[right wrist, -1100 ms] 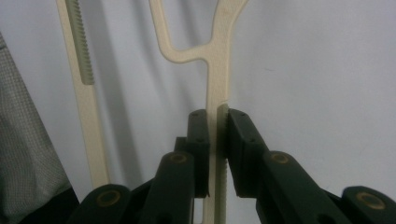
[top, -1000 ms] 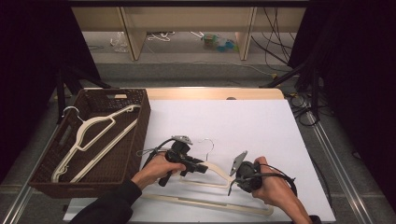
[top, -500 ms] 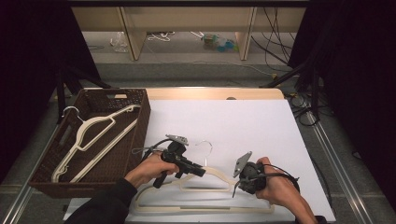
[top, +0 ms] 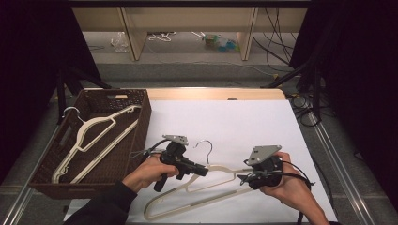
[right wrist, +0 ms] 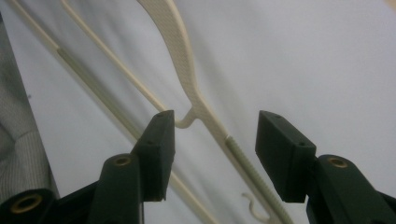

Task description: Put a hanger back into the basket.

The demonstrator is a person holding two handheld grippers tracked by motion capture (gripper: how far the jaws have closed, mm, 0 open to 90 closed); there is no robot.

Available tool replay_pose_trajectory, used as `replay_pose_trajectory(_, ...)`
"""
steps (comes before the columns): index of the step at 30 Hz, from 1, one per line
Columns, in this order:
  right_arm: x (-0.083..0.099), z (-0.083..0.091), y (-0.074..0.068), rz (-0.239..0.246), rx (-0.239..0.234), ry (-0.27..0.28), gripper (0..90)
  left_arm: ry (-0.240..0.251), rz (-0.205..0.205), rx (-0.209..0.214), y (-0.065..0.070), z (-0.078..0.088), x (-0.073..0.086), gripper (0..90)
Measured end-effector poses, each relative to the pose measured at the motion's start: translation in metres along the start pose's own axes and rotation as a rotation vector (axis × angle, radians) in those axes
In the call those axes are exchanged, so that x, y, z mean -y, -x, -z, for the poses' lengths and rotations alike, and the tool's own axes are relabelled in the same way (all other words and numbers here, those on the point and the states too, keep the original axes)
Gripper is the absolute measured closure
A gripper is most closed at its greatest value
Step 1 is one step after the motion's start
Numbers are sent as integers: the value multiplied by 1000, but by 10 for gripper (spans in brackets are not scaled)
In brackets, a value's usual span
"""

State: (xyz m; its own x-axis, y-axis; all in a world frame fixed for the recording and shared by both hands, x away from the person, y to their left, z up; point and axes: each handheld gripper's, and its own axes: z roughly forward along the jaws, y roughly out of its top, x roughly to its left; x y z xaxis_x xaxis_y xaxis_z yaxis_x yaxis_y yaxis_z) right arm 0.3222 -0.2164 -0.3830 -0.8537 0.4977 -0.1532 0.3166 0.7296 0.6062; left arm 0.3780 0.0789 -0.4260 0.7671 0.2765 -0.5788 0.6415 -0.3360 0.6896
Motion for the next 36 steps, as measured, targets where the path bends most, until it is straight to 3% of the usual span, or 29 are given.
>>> replay_pose_trajectory(2,3,4,2,-15,26,41,485,4,5,-20,-3,6,-3,856)
replay_pose_trajectory(6,13,7,4,-56,42,61,448,73,32,-58,-10,19,-7,856)
replay_pose_trajectory(8,19,7,5,-52,44,83,402,112,52,-75,-12,28,-8,856)
replay_pose_trajectory(12,33,9,3,-114,43,93,377,176,77,-102,-9,43,-13,856)
replay_pose_trajectory(13,36,10,1,-151,41,80,372,190,81,-108,-8,47,-14,856)
replay_pose_trajectory(18,49,5,-3,-159,22,47,374,245,107,-118,-2,65,-21,856)
replay_pose_trajectory(20,52,2,-5,-157,28,53,374,260,111,-142,2,71,-24,855)
replay_pose_trajectory(23,54,4,-6,-164,15,40,374,295,108,-139,10,79,-28,856)
replay_pose_trajectory(27,56,6,-6,-170,17,36,374,330,80,-154,28,94,-33,855)
replay_pose_trajectory(36,60,4,-7,-173,19,37,374,372,70,-170,47,145,-38,856)
